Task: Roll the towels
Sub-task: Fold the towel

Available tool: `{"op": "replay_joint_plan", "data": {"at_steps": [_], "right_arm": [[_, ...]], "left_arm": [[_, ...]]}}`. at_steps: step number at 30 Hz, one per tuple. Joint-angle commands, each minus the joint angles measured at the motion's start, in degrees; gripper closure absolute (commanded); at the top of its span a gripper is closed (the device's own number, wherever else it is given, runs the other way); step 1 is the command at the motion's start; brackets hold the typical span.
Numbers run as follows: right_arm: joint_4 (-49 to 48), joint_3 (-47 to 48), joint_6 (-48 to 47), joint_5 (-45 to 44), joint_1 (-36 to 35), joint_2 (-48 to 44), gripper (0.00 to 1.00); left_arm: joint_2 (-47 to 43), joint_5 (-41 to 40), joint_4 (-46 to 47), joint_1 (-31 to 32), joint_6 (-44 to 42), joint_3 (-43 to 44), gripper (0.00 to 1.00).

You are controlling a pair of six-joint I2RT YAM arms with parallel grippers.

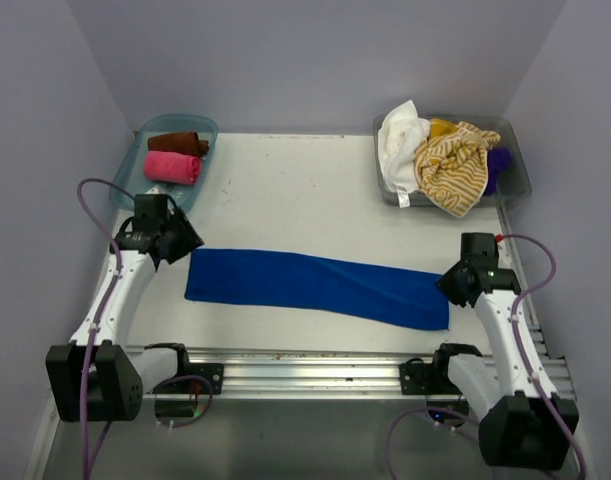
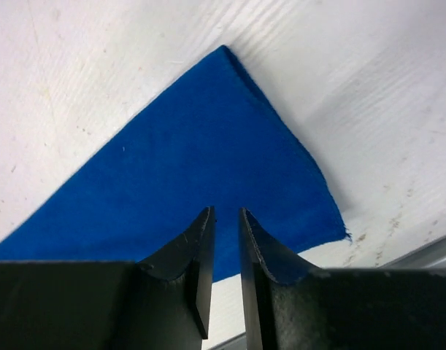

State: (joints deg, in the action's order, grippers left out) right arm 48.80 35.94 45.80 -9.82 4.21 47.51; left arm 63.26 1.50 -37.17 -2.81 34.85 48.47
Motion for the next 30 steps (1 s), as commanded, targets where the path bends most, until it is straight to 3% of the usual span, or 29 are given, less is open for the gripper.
{"op": "replay_joint_plan", "data": {"at_steps": [1, 5, 6, 9, 11, 16, 23, 29, 30], "right_arm": [[-4.5, 4.3, -5.9, 6.3, 0.1, 8.0, 0.78], [-2.6, 2.1, -4.6, 4.0, 0.1, 5.5, 0.75], [-2.4, 1.6, -4.3, 3.6, 0.1, 3.5, 0.69], [-1.0, 0.3, -3.6, 3.4, 0.1, 1.7, 0.63], [-0.5, -0.3, -3.4, 3.7, 0.1, 1.3, 0.62], [-0.6, 0.4, -3.4, 4.5, 0.1, 2.0, 0.62], [0.3, 1.3, -3.8, 4.5, 0.1, 1.5, 0.61], [1.6, 1.1, -3.2, 4.0, 0.2, 1.1, 0.60], [1.8, 1.1, -2.8, 3.8, 0.2, 1.1, 0.60]], "left_arm": [[4.9, -0.2, 1.2, 3.7, -1.5, 2.0, 0.50], [4.5, -9.0, -4.0, 3.6, 0.6, 0.6, 0.50], [4.2, -9.9, -4.7, 3.3, 1.1, 0.3, 0.42], [3.5, -11.2, -6.8, 2.8, 2.8, -1.1, 0.29], [3.8, -11.8, -7.2, 2.8, 4.0, -2.5, 0.29], [5.2, -10.6, -6.2, 2.8, 5.4, -4.5, 0.41], [7.4, -7.9, -2.8, 2.8, 6.1, -6.7, 0.37], [9.8, -5.3, 0.4, 2.8, 6.1, -8.6, 0.45], [10.2, -5.1, 0.8, 2.8, 6.0, -8.7, 0.50]]}}
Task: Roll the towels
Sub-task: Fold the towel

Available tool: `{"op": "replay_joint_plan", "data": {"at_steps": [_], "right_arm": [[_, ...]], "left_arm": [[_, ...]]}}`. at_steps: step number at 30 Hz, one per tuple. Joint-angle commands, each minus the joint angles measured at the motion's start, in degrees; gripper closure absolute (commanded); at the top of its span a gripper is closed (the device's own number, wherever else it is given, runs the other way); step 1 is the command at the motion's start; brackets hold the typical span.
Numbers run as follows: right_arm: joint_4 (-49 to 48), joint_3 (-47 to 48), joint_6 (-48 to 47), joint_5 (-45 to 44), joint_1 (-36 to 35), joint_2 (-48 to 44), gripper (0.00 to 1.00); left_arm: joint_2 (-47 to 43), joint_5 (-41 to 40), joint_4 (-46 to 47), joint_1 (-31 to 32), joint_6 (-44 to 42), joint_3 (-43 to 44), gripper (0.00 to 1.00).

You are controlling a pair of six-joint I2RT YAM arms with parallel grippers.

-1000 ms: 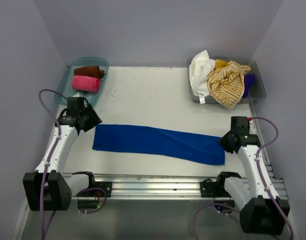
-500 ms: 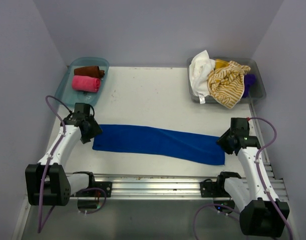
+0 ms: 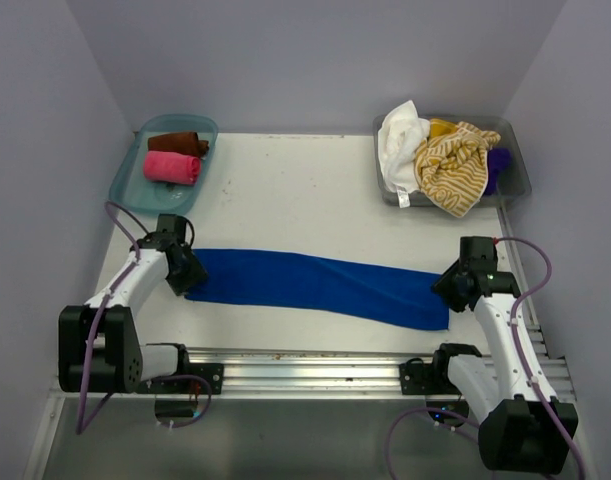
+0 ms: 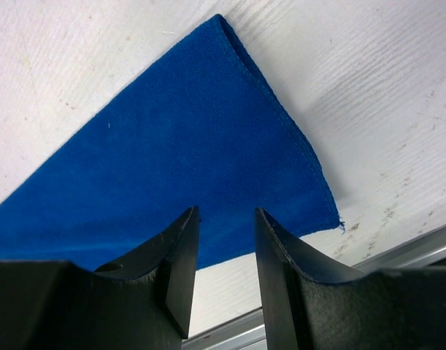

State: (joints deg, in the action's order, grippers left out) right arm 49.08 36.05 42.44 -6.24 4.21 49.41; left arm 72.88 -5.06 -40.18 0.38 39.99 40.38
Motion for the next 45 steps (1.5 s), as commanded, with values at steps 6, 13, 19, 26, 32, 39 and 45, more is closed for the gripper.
{"op": "replay_joint_plan", "data": {"at_steps": [6, 13, 19, 26, 32, 39, 45], "right_arm": [[4.4, 0.9, 2.6, -2.4, 0.1, 0.2, 0.54], [7.9, -2.6, 7.8, -4.0, 0.1, 1.7, 0.55], [10.8, -3.1, 10.2, -5.3, 0.1, 1.2, 0.58], [12.9, -4.2, 11.1, -4.7, 0.1, 0.1, 0.60], [10.9, -5.0, 11.9, -3.1, 0.1, 1.7, 0.59], [3.0, -9.9, 13.4, -3.5, 0.1, 2.1, 0.60], [-1.3, -12.0, 12.4, -3.6, 0.1, 1.7, 0.70]], "left_arm": [[2.0, 2.0, 5.5, -0.4, 0.1, 0.5, 1.00], [-0.9, 1.5, 3.5, -0.4, -1.5, 3.6, 1.00], [-3.7, 0.5, 2.4, -0.4, -1.9, 4.6, 1.00], [-4.0, 1.2, 3.0, -0.4, -2.1, 4.1, 1.00], [-4.1, 1.5, 3.4, -0.4, -2.1, 3.8, 1.00], [-3.5, 1.7, 3.0, -0.4, -2.4, 4.7, 1.00], [-3.1, 1.7, 3.0, -0.4, -2.5, 4.5, 1.00]]}}
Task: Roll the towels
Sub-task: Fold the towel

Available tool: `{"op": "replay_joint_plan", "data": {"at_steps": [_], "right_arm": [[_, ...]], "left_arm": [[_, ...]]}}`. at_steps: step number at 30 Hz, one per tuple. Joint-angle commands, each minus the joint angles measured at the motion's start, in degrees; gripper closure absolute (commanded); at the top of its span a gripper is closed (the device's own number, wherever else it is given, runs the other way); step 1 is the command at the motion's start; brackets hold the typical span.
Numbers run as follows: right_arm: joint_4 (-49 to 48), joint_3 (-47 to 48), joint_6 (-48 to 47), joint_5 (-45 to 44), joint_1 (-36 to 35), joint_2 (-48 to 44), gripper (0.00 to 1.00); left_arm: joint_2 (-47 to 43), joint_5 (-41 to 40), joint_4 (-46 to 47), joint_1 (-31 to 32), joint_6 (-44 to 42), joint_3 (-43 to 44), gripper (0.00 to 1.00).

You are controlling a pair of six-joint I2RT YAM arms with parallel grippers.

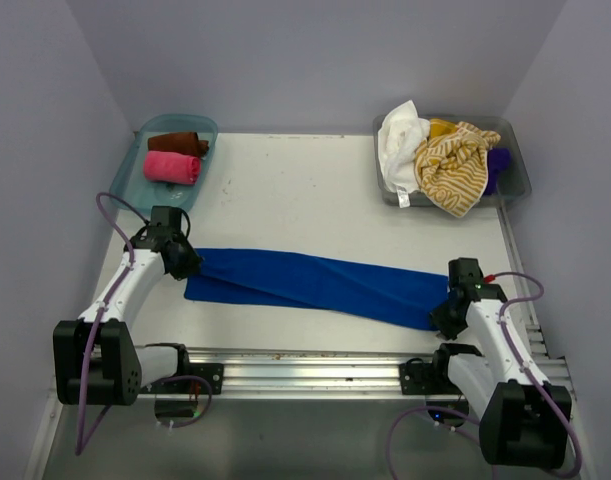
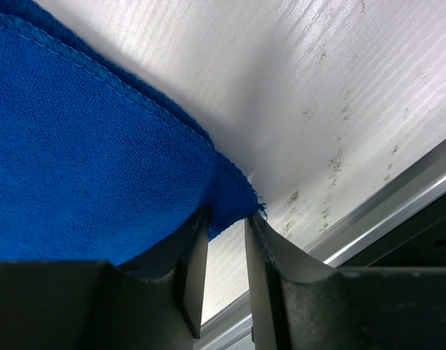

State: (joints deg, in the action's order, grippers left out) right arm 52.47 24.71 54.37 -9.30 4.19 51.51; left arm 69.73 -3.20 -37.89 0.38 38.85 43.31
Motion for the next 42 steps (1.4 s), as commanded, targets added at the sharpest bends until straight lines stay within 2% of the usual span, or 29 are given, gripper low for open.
{"op": "replay_joint_plan", "data": {"at_steps": [1, 5, 7, 10, 16, 23, 30, 42], "right_arm": [[-4.8, -0.8, 0.6, -0.5, 0.1, -0.4, 0.71], [-5.6, -1.4, 0.8, -0.6, 0.1, -2.0, 0.81], [-5.4, -1.4, 1.1, -1.0, 0.1, -3.6, 0.91], [-5.1, -1.4, 1.4, -1.1, 0.1, -5.4, 1.00], [-3.0, -0.2, 1.3, -1.6, 0.1, -8.2, 1.00], [-1.0, 9.0, -1.5, -4.4, 0.1, -10.1, 1.00], [-8.3, 16.4, -3.6, -6.0, 0.1, -3.0, 1.00], [-21.9, 35.7, -6.8, -7.5, 0.1, 21.0, 1.00]], "left_arm": [[0.1, -0.1, 0.8, -0.4, -1.3, 1.4, 1.00], [0.2, -0.1, 0.8, -0.4, -1.5, 1.1, 1.00], [0.2, 0.0, 0.8, -0.4, -1.6, 1.0, 1.00], [0.1, -0.2, 0.9, -0.4, -1.6, 0.8, 1.00], [0.2, -0.3, 0.8, -0.4, -1.8, 0.9, 1.00], [0.5, -0.1, -0.4, -0.4, -2.9, 4.9, 1.00], [3.3, 2.0, -1.3, -0.4, -3.9, 12.6, 1.00], [17.8, 4.3, -0.3, -2.2, -3.4, 31.7, 1.00]]}}
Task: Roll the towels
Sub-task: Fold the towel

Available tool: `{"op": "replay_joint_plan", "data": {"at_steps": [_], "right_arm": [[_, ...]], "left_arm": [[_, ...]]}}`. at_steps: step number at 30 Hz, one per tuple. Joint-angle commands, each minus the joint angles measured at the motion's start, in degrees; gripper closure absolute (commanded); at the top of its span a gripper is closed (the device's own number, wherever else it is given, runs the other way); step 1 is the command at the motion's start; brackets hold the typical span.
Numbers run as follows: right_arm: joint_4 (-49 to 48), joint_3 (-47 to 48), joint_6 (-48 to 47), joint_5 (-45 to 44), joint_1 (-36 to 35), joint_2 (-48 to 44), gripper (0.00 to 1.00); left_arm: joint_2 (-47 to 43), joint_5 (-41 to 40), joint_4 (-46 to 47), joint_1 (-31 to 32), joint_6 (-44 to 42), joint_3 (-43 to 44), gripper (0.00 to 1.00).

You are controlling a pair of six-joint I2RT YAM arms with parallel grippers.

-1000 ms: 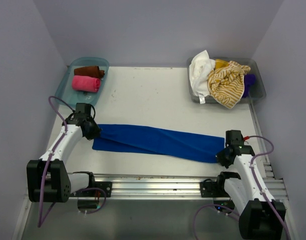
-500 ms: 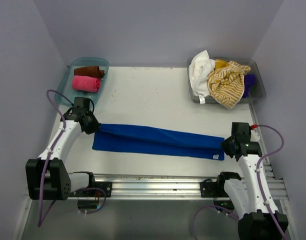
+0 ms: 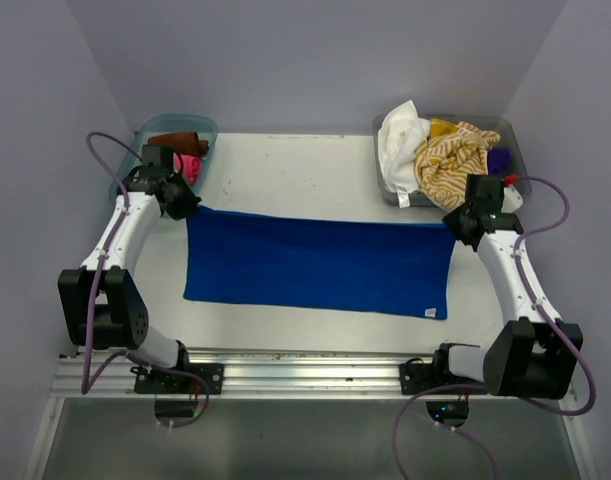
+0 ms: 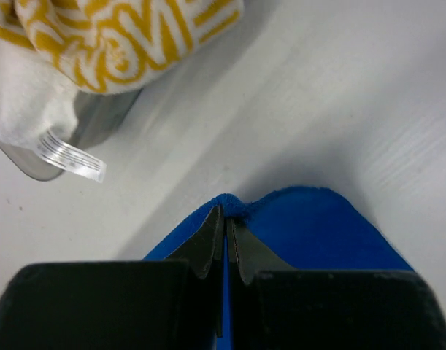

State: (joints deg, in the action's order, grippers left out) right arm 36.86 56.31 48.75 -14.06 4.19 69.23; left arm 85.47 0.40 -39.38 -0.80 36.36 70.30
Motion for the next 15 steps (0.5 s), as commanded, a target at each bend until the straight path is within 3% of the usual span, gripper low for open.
{"op": "replay_joint_plan", "data": {"at_steps": [1, 7, 15], "right_arm": [[-6.7, 4.7, -1.2, -2.0, 0.2, 4.4, 1.00], [-6.8, 3.9, -1.4, -2.4, 0.2, 5.0, 1.00], [-0.4, -9.9, -1.0, -1.5, 0.2, -6.1, 1.00]], "left_arm": [[3.5, 0.8, 1.2, -1.1, -1.0, 5.5, 1.00], [5.3, 2.0, 1.3, -1.1, -1.6, 5.9, 1.00], [-0.5, 2.0, 1.0, -1.2, -3.9, -3.8, 1.00]]}}
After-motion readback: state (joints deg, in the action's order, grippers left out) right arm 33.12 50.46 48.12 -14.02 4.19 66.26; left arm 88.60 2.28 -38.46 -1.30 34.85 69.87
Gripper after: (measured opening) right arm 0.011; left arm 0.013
